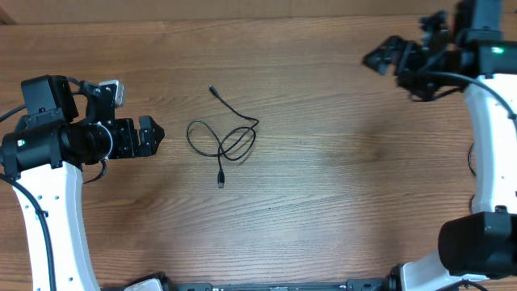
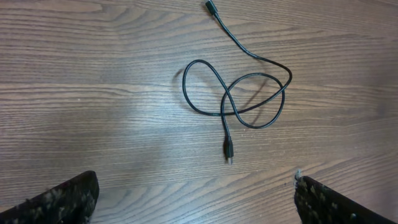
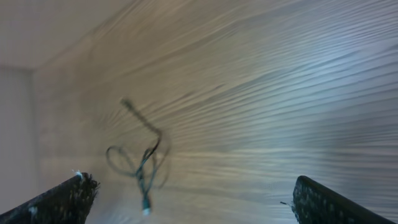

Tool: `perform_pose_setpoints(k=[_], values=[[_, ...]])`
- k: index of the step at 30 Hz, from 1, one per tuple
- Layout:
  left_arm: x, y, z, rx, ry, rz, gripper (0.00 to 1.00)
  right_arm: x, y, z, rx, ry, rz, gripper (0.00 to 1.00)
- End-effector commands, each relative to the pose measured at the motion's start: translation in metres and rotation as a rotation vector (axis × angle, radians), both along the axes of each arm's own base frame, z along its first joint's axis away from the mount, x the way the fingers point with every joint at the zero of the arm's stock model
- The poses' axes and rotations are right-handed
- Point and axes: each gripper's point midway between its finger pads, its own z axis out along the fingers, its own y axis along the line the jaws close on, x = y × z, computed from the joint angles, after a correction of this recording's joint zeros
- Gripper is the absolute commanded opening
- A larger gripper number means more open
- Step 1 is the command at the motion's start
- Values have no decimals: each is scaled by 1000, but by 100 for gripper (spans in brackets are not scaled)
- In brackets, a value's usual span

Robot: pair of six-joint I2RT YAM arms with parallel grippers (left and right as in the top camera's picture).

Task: Untangle cables
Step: 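Move the right gripper back to the last thin black cable, then grasp the last thin black cable with the right gripper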

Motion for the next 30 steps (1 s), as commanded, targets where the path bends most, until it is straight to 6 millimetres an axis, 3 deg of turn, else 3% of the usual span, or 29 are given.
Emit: perform_pose_setpoints(k=[1,11,19,25,30], values=[[1,-3,6,-16,-18,1,100,-3,36,-4,43,47,21,100],[1,-3,6,-16,-18,1,100,-21,149,-60,68,259,120,100],[1,-3,6,-16,-18,1,100,-41,231,-120,47,426,96,100],[1,-3,6,-16,-18,1,100,-61,258,-159,-5,533,35,100],[1,-3,6,-16,-18,1,100,-64,267,-174,-63,519,11,100]])
